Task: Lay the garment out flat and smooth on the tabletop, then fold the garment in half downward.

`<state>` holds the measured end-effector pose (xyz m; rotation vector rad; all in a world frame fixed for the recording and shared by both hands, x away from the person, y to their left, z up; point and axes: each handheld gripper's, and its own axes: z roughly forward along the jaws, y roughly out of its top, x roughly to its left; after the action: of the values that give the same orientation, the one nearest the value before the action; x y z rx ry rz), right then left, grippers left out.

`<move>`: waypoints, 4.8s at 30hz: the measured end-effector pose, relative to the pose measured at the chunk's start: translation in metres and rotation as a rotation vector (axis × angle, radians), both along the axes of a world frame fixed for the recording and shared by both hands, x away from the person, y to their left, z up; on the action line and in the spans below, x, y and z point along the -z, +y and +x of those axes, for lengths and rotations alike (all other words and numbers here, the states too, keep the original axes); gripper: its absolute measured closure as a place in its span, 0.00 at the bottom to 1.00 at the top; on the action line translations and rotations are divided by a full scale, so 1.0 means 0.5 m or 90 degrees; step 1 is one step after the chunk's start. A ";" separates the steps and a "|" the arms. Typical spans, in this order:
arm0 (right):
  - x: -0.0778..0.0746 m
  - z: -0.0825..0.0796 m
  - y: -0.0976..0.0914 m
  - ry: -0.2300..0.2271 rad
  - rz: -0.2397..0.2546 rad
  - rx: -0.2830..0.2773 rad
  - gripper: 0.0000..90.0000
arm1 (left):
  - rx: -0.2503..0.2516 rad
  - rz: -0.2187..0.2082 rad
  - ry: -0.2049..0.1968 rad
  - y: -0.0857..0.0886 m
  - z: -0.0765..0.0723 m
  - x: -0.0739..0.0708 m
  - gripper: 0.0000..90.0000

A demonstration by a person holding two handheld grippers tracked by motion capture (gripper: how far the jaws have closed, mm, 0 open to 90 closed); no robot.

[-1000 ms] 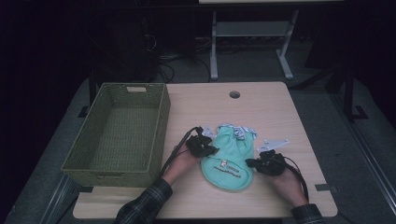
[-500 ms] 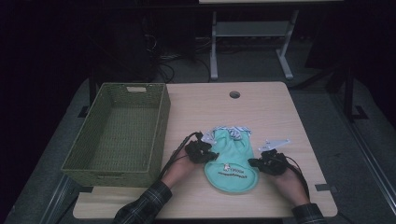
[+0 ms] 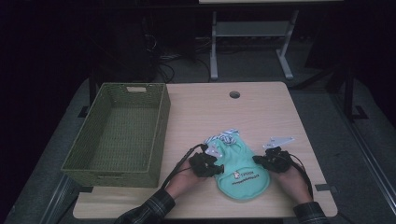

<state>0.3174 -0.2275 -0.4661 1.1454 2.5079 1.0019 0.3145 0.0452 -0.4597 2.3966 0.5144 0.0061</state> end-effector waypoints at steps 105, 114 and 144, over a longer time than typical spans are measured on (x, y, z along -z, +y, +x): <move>-0.021 0.000 0.010 -0.011 -0.002 -0.020 1.00 | -0.175 -0.011 -0.017 0.086 0.132 -0.025 0.92; -0.049 0.015 0.070 -0.019 0.037 -0.068 1.00 | -0.187 -0.047 -0.043 0.092 0.127 -0.056 0.92; -0.033 0.044 0.126 -0.012 0.011 -0.091 1.00 | -0.216 -0.143 -0.083 0.107 0.121 -0.118 0.92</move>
<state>0.3396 -0.1643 -0.4498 0.9675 2.6020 1.0653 0.3751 0.0987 -0.4006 2.0514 0.8076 0.2401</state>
